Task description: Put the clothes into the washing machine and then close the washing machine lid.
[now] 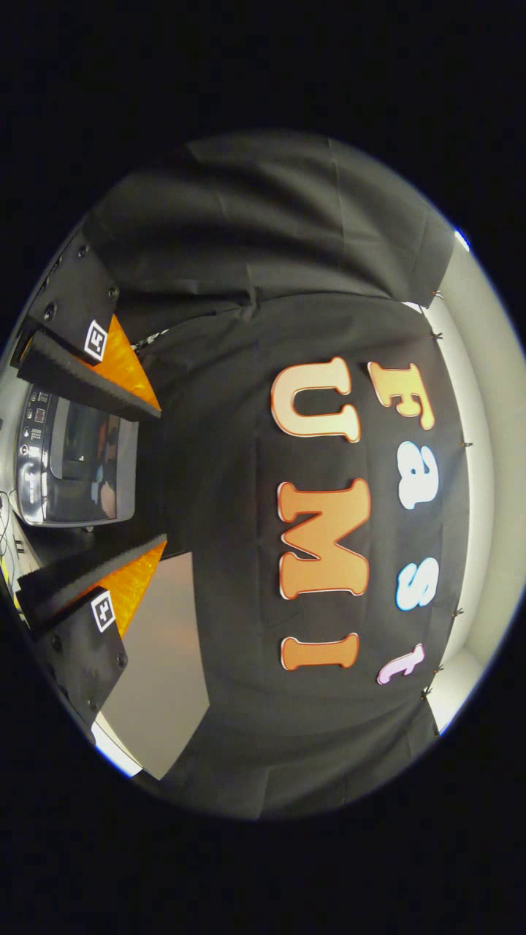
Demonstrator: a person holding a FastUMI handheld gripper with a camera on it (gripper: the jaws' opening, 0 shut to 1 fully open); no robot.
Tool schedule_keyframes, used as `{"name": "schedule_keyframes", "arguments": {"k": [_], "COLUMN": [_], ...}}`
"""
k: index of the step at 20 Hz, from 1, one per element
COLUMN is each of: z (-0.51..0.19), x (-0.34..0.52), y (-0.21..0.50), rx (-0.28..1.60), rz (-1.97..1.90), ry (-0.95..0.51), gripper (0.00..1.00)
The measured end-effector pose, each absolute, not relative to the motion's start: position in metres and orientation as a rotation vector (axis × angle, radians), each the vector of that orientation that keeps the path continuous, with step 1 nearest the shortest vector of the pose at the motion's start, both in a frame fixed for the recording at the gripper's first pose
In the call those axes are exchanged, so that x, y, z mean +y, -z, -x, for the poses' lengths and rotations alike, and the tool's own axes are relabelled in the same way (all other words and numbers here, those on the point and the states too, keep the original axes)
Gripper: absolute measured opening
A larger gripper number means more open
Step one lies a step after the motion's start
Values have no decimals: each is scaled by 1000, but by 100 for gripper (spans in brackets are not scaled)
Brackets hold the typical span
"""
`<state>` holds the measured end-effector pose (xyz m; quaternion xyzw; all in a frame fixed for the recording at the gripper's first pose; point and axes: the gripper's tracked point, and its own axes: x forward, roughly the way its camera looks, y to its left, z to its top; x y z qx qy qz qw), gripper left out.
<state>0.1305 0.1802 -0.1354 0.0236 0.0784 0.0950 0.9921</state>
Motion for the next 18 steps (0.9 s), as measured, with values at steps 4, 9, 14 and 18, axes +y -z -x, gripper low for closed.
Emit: {"name": "schedule_keyframes", "arguments": {"k": [4,9,14,18], "z": [-120,-112,-102,-92], "x": [163,124,69,37], "y": [107,77,56,39], "rx": [104,57,28,5], "rz": [-48,-69,-66,-62], "ry": [-201,-180,-146,-119], "gripper": [98,98,98,98]}}
